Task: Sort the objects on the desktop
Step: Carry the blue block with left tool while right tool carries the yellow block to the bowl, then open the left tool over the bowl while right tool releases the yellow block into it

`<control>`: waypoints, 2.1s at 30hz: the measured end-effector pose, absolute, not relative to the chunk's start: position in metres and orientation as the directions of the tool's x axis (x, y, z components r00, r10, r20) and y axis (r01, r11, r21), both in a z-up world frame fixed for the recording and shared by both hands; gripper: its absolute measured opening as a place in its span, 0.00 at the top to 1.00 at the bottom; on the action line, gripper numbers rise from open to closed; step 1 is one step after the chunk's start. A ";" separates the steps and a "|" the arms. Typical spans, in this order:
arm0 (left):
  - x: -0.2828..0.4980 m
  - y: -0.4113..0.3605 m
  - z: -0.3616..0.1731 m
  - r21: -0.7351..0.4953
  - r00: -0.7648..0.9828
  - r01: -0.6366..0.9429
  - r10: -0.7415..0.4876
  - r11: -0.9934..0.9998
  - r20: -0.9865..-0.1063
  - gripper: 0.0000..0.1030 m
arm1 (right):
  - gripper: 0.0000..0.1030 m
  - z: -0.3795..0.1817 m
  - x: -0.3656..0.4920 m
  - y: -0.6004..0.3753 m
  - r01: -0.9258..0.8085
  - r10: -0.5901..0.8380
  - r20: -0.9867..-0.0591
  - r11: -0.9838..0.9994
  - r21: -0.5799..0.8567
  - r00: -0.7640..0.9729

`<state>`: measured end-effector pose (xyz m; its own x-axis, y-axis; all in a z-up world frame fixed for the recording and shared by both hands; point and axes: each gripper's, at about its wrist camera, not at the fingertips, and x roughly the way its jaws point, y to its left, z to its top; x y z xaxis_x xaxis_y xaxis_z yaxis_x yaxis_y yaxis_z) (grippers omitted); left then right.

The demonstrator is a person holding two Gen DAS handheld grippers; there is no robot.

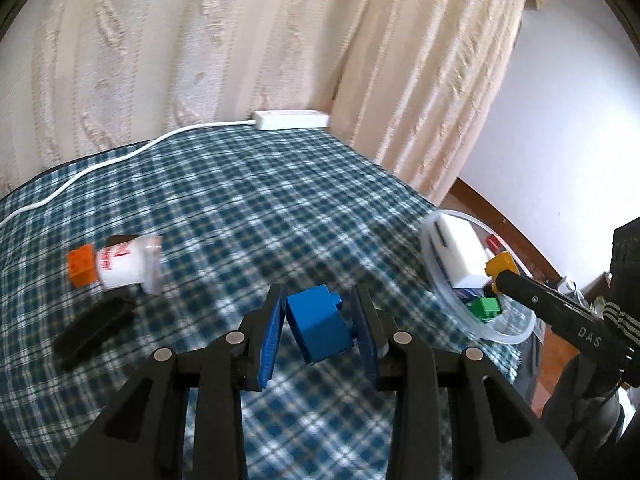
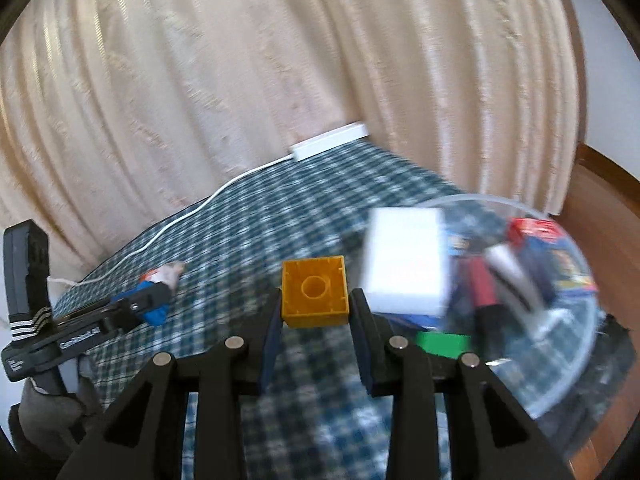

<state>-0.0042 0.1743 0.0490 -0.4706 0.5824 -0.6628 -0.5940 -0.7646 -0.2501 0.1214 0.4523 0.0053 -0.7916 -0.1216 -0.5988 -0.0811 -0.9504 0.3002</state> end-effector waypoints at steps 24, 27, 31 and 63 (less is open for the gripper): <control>0.052 0.287 0.052 -0.247 -0.306 -0.749 0.651 -0.615 -0.694 0.64 | 0.65 -0.023 0.155 0.536 -0.233 -0.003 -0.658 -0.934 0.271 -0.753; 0.058 0.297 0.052 -0.244 -0.292 -0.762 0.653 -0.600 -0.699 0.64 | 0.64 -0.027 0.156 0.541 -0.245 -0.005 -0.666 -0.928 0.280 -0.746; 0.062 0.308 0.052 -0.239 -0.279 -0.775 0.655 -0.586 -0.702 0.64 | 0.64 -0.031 0.157 0.547 -0.256 -0.006 -0.675 -0.922 0.289 -0.738; 0.084 0.385 0.033 -0.259 -0.145 -0.853 0.683 -0.453 -0.716 0.64 | 0.64 -0.008 0.183 0.568 -0.318 0.078 -0.589 -0.894 0.315 -0.804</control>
